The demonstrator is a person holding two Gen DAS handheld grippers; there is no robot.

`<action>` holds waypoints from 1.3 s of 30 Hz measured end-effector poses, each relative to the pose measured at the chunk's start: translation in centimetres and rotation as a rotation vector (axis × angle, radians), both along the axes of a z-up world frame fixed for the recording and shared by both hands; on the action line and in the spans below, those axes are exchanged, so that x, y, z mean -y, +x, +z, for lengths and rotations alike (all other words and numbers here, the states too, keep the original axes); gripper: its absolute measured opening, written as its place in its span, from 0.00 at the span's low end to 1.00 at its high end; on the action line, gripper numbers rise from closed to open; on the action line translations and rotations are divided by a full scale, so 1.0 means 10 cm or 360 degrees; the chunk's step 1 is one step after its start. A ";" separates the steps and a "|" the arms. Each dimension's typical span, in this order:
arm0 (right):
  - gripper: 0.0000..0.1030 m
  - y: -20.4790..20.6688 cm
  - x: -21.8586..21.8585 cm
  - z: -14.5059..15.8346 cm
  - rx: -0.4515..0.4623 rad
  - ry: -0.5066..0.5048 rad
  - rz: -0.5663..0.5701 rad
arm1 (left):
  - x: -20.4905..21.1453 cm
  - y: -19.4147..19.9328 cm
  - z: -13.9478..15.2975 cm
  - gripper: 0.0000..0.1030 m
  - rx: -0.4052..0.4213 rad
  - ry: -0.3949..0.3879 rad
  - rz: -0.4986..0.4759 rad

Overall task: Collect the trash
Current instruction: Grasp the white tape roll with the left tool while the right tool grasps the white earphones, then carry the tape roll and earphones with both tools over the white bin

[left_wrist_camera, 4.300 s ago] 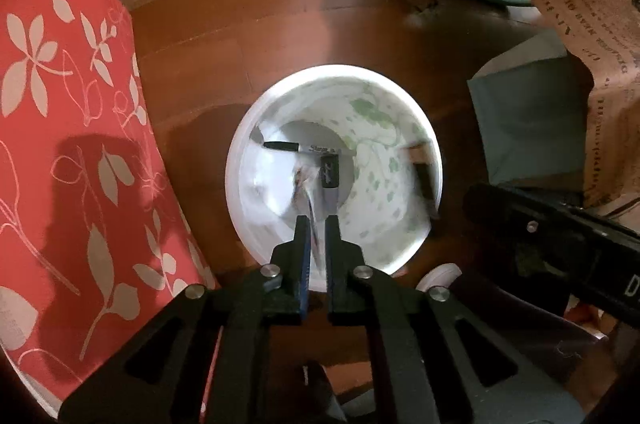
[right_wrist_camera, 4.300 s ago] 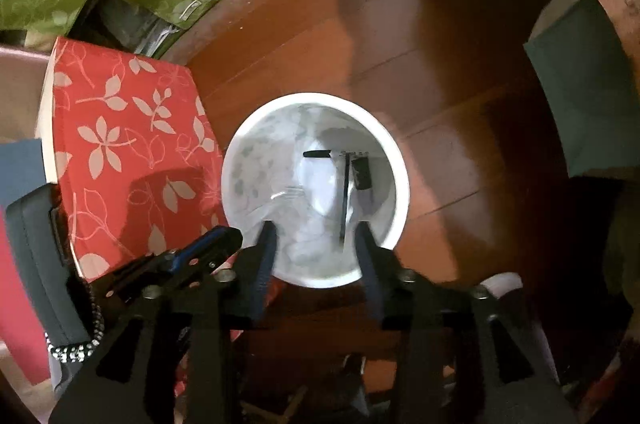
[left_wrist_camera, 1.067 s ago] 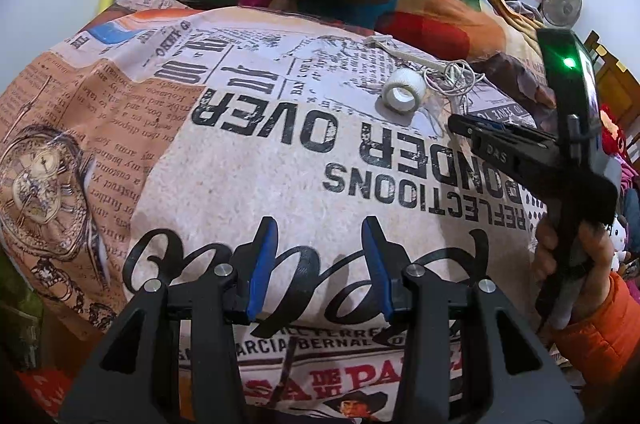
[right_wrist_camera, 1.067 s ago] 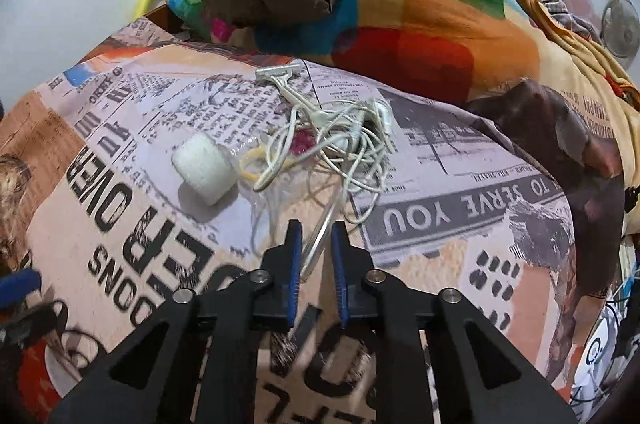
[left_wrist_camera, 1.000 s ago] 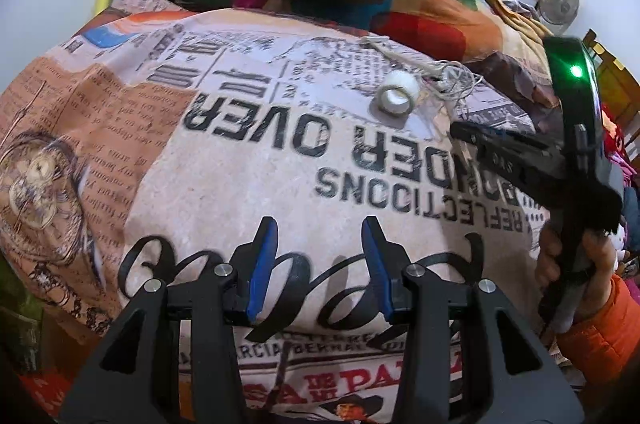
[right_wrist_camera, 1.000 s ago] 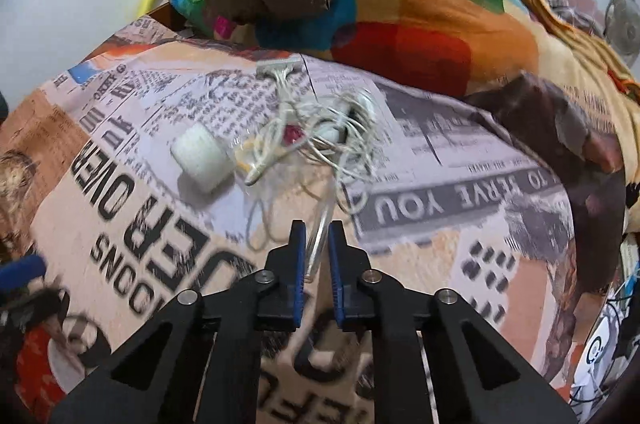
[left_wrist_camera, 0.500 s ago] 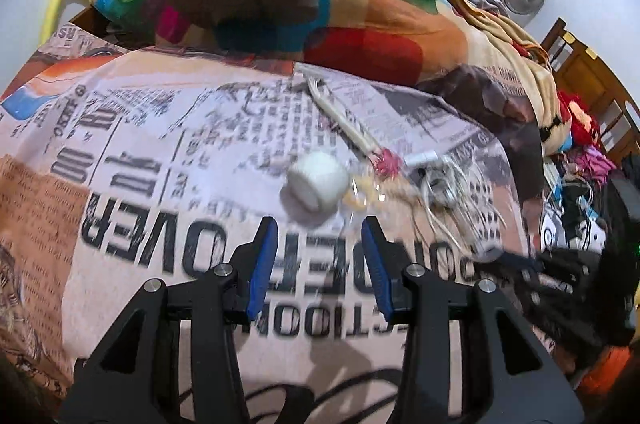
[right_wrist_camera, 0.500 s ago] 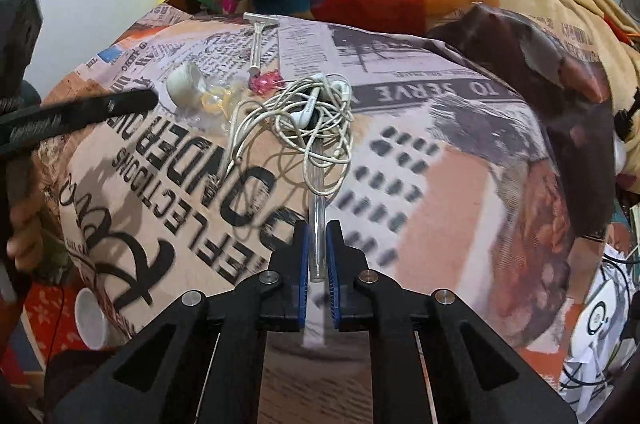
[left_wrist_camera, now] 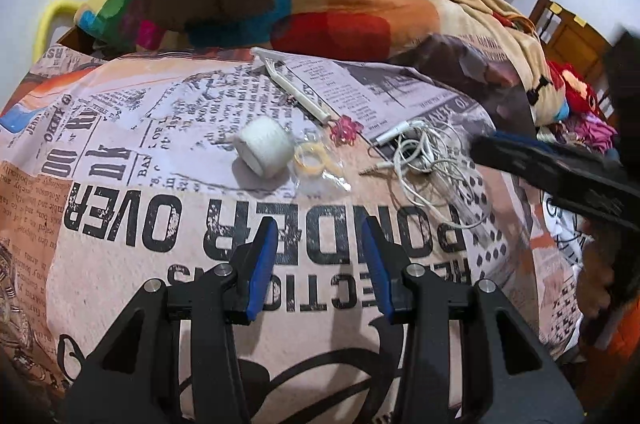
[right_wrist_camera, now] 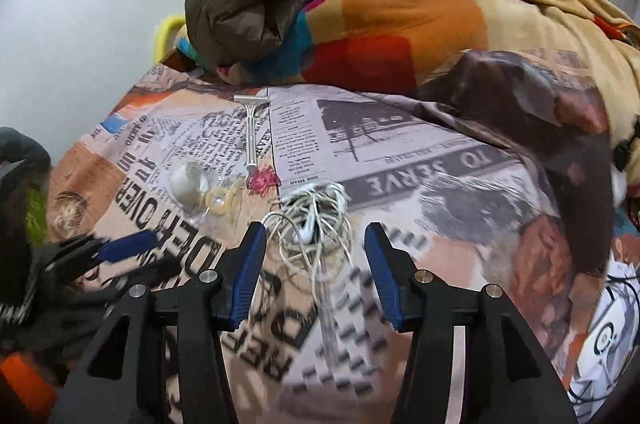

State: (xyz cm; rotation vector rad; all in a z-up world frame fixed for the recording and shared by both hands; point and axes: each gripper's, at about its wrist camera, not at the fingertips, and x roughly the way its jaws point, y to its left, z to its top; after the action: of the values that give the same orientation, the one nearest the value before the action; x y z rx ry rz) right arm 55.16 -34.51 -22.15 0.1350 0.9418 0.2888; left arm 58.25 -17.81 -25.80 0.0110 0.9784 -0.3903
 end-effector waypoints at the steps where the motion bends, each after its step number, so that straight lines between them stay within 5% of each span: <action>1: 0.46 0.06 -0.05 -0.06 -0.0028 -0.0021 0.0002 | 0.00 -0.02 0.01 0.41 0.0011 0.0012 -0.0004; 3: 0.46 0.12 -0.10 -0.16 -0.0077 -0.0041 0.0006 | -0.01 -0.04 0.03 0.41 0.0021 0.0017 -0.0009; 8: 0.14 0.11 -0.08 -0.19 -0.0083 -0.0008 -0.0001 | -0.10 -0.03 0.07 0.41 0.0042 0.0013 -0.0004; 14: 0.05 -0.01 -0.06 0.10 0.0032 0.0036 0.0026 | -0.17 0.14 0.05 0.41 0.0014 -0.0030 0.0029; 22: 0.04 -0.03 0.02 0.48 0.0208 0.0071 -0.0009 | -0.17 0.39 0.01 0.41 -0.0010 -0.0085 0.0081; 30: 0.05 -0.03 0.07 0.47 0.0224 0.0032 -0.0039 | -0.08 0.68 -0.08 0.41 -0.0002 -0.0061 0.0190; 33: 0.05 -0.04 0.06 0.44 0.0204 0.0017 -0.0029 | -0.07 0.70 -0.12 0.23 0.0003 -0.0021 0.0220; 39: 0.05 -0.10 0.02 0.50 0.0214 0.0008 -0.0017 | -0.09 0.52 0.01 0.23 0.0090 0.0066 0.0209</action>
State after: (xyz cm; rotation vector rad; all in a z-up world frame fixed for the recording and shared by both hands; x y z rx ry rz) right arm 54.14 -34.68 -17.19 0.1238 0.8068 0.2868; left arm 63.45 -16.86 -25.70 -0.0046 0.9256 -0.2475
